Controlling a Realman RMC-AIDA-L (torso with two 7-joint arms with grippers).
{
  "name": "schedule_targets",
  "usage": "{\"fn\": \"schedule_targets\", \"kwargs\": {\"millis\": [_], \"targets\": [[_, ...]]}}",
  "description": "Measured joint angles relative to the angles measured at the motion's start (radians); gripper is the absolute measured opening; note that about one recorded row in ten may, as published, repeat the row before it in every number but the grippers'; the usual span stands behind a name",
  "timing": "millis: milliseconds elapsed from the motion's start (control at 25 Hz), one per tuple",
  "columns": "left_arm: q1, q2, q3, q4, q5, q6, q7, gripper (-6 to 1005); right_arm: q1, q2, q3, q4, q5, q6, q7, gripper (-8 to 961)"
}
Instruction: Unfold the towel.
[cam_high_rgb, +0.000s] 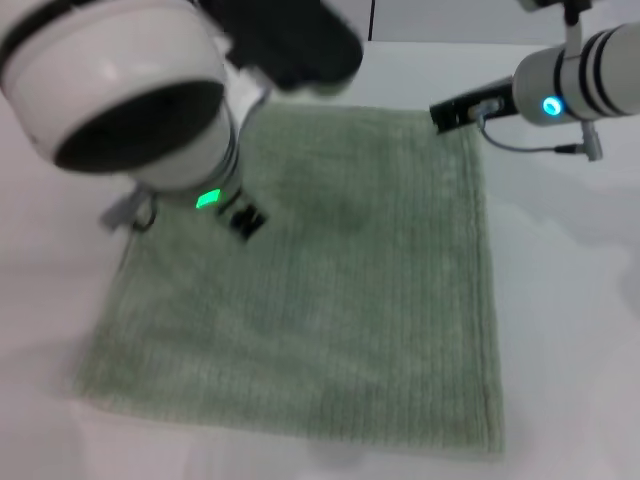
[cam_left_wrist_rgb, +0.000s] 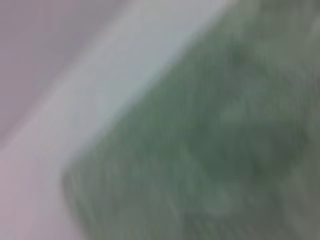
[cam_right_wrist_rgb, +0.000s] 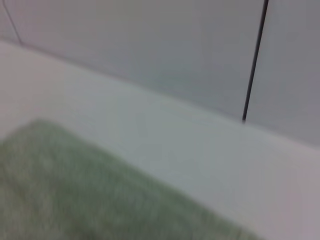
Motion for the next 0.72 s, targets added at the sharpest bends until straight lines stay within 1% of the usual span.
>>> {"fn": "schedule_targets", "kwargs": {"millis": [40, 80, 120, 160, 200, 240, 280, 320, 360, 400, 440, 480, 520, 560, 600, 640, 680, 720], "targets": [[0.000, 0.017, -0.013, 0.007, 0.001, 0.072, 0.027, 506, -0.021, -0.001, 0.001, 0.044, -0.002, -0.002, 0.000, 32], [0.004, 0.026, -0.030, 0.012, 0.000, 0.130, 0.053, 513, -0.046, -0.001, 0.003, 0.089, -0.004, -0.005, 0.000, 32], [0.026, 0.042, -0.094, 0.022, 0.000, 0.265, 0.129, 519, -0.095, -0.002, 0.010, 0.185, -0.004, -0.018, -0.001, 32], [0.026, 0.042, -0.094, 0.022, 0.000, 0.265, 0.129, 525, -0.095, -0.002, 0.010, 0.185, -0.004, -0.018, -0.001, 32], [0.054, 0.041, -0.159, 0.025, -0.001, 0.369, 0.209, 531, -0.124, -0.002, 0.011, 0.238, -0.006, -0.034, -0.002, 32], [0.091, 0.023, -0.237, 0.026, -0.001, 0.465, 0.293, 538, -0.154, -0.001, 0.008, 0.287, -0.008, -0.051, -0.005, 33], [0.129, -0.007, -0.307, 0.025, -0.002, 0.566, 0.390, 544, -0.189, 0.000, 0.002, 0.336, -0.008, -0.078, -0.015, 33], [0.208, -0.081, -0.435, 0.024, -0.004, 0.760, 0.580, 550, -0.264, 0.003, -0.017, 0.429, -0.007, -0.138, -0.039, 33], [0.208, -0.081, -0.435, 0.024, -0.004, 0.760, 0.580, 556, -0.264, 0.003, -0.017, 0.429, -0.007, -0.138, -0.039, 33], [0.243, -0.102, -0.472, 0.027, -0.005, 0.856, 0.650, 563, -0.304, 0.003, -0.037, 0.470, -0.004, -0.178, -0.048, 33], [0.327, -0.124, -0.525, 0.064, -0.007, 1.112, 0.787, 569, -0.388, 0.002, -0.083, 0.543, 0.005, -0.274, -0.063, 33], [0.327, -0.124, -0.525, 0.064, -0.007, 1.112, 0.787, 575, -0.388, 0.002, -0.083, 0.543, 0.005, -0.274, -0.063, 33], [0.384, -0.121, -0.524, 0.124, -0.011, 1.331, 0.838, 581, -0.500, 0.004, -0.151, 0.610, 0.016, -0.425, -0.109, 33], [0.384, -0.121, -0.524, 0.124, -0.011, 1.331, 0.838, 588, -0.500, 0.004, -0.151, 0.610, 0.016, -0.425, -0.109, 33], [0.406, -0.120, -0.526, 0.171, -0.016, 1.436, 0.828, 594, -0.569, 0.007, -0.202, 0.632, 0.019, -0.540, -0.153, 34], [0.435, -0.120, -0.527, 0.227, -0.021, 1.540, 0.796, 600, -0.616, 0.009, -0.245, 0.641, 0.021, -0.629, -0.181, 34], [0.464, -0.120, -0.526, 0.292, -0.026, 1.657, 0.742, 606, -0.670, 0.009, -0.304, 0.637, 0.019, -0.766, -0.218, 34], [0.504, -0.122, -0.509, 0.410, -0.028, 1.855, 0.672, 613, -0.754, 0.008, -0.402, 0.592, 0.006, -1.050, -0.269, 34]]}}
